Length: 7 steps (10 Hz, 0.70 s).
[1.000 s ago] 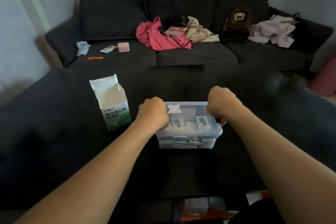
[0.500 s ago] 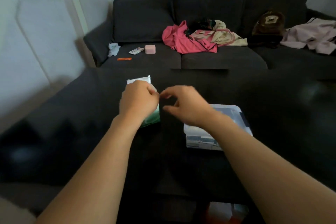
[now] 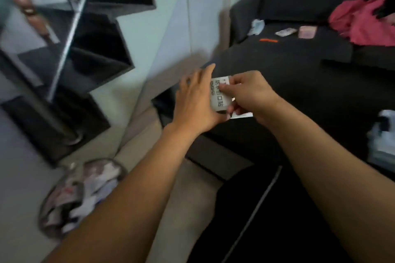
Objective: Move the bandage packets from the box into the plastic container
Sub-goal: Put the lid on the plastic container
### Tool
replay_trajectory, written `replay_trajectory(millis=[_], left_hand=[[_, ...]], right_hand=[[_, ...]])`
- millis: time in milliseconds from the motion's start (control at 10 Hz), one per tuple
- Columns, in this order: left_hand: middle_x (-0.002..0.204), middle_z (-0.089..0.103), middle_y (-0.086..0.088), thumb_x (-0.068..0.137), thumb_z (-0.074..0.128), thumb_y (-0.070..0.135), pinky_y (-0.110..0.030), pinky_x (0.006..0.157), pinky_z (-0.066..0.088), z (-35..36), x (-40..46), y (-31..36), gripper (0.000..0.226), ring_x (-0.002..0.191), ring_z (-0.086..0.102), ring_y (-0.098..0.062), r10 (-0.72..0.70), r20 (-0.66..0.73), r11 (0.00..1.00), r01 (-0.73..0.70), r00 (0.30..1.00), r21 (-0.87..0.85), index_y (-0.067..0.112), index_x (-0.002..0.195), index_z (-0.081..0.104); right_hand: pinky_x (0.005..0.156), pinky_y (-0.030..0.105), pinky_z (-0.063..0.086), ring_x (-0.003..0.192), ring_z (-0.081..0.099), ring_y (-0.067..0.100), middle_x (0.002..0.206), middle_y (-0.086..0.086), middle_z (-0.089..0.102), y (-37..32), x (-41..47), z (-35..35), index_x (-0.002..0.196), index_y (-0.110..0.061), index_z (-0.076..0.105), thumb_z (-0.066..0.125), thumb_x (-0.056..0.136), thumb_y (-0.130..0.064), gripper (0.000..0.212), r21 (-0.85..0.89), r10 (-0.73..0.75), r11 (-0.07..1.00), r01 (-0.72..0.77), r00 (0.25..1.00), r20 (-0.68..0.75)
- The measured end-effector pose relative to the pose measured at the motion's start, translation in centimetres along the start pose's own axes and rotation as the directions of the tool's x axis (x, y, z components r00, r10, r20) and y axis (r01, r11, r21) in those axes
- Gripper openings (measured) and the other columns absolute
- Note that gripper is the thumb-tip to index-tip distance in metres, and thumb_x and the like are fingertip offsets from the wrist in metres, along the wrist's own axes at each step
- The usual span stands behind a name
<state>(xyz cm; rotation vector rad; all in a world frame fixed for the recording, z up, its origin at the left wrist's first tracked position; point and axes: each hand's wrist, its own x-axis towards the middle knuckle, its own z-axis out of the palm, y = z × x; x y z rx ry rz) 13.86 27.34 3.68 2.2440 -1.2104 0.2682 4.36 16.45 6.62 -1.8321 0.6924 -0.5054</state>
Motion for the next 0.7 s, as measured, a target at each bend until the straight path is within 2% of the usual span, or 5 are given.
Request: replay_trajectory(millis=[100, 200, 300, 400, 700], left_hand=[[0.126, 0.059, -0.003, 0.064, 0.077, 0.058, -0.045, 0.091, 0.047, -5.7, -6.1, -8.3, 0.082, 0.115, 0.055, -0.032, -0.1, -0.047, 0.97, 0.108, 0.994, 0.219, 0.022, 0.134, 0.052], [0.118, 0.058, -0.004, 0.063, 0.076, 0.058, -0.045, 0.084, 0.048, -9.3, -12.6, -15.7, 0.075, 0.109, 0.057, -0.033, -0.322, -0.04, 0.897, 0.318, 0.946, 0.306, 0.021, 0.124, 0.053], [0.123, 0.056, -0.005, 0.061, 0.081, 0.059, -0.047, 0.089, 0.049, -10.5, -18.4, -20.6, 0.08, 0.114, 0.054, -0.033, -0.5, -0.016, 0.829, 0.484, 0.866, 0.279, 0.02, 0.125, 0.051], [0.129, 0.056, -0.006, 0.063, 0.083, 0.057, -0.044, 0.092, 0.049, -10.1, -23.4, -24.4, 0.085, 0.119, 0.054, -0.031, -0.603, -0.007, 0.777, 0.589, 0.798, 0.221, 0.018, 0.131, 0.051], [0.142, 0.05, -0.016, 0.083, 0.071, 0.042, -0.043, 0.104, 0.043, -3.8, -24.7, -28.9, 0.077, 0.129, 0.05, -0.034, -0.709, 0.078, 0.705, 0.704, 0.701, 0.085, 0.005, 0.144, 0.041]], right_hand=[[0.032, 0.018, 0.04, 0.034, 0.054, 0.009, 0.075, 0.019, 0.069, -3.1, -1.4, 11.2, 0.1, 0.0, 0.069, 0.06, 0.1, -0.013, 0.016, -0.051, -0.037, 0.997, 0.052, 0.965, 0.259], [0.038, 0.024, 0.05, 0.046, 0.061, 0.018, 0.081, 0.02, 0.071, -4.4, -3.3, 21.7, 0.104, 0.0, 0.069, 0.061, 0.1, -0.015, 0.017, -0.133, 0.006, 0.989, 0.058, 0.898, 0.44], [0.07, 0.041, 0.061, 0.077, 0.07, 0.029, 0.093, 0.019, 0.074, -3.2, -5.7, 29.7, 0.102, 0.004, 0.073, 0.066, 0.096, -0.017, 0.023, -0.272, -0.039, 0.939, 0.209, 0.853, 0.52], [0.073, 0.026, 0.047, 0.086, 0.064, 0.019, 0.09, 0.008, 0.069, -1.1, -8.2, 35.1, 0.102, -0.001, 0.076, 0.068, 0.091, -0.012, 0.018, -0.304, -0.08, 0.904, 0.3, 0.818, 0.57], [0.104, 0.03, 0.044, 0.127, 0.056, 0.028, 0.14, 0.01, 0.058, 4.2, -8.4, 37.6, 0.141, -0.014, 0.056, 0.072, 0.088, -0.011, 0.056, -0.322, -0.008, 0.9, 0.293, 0.751, 0.66]])
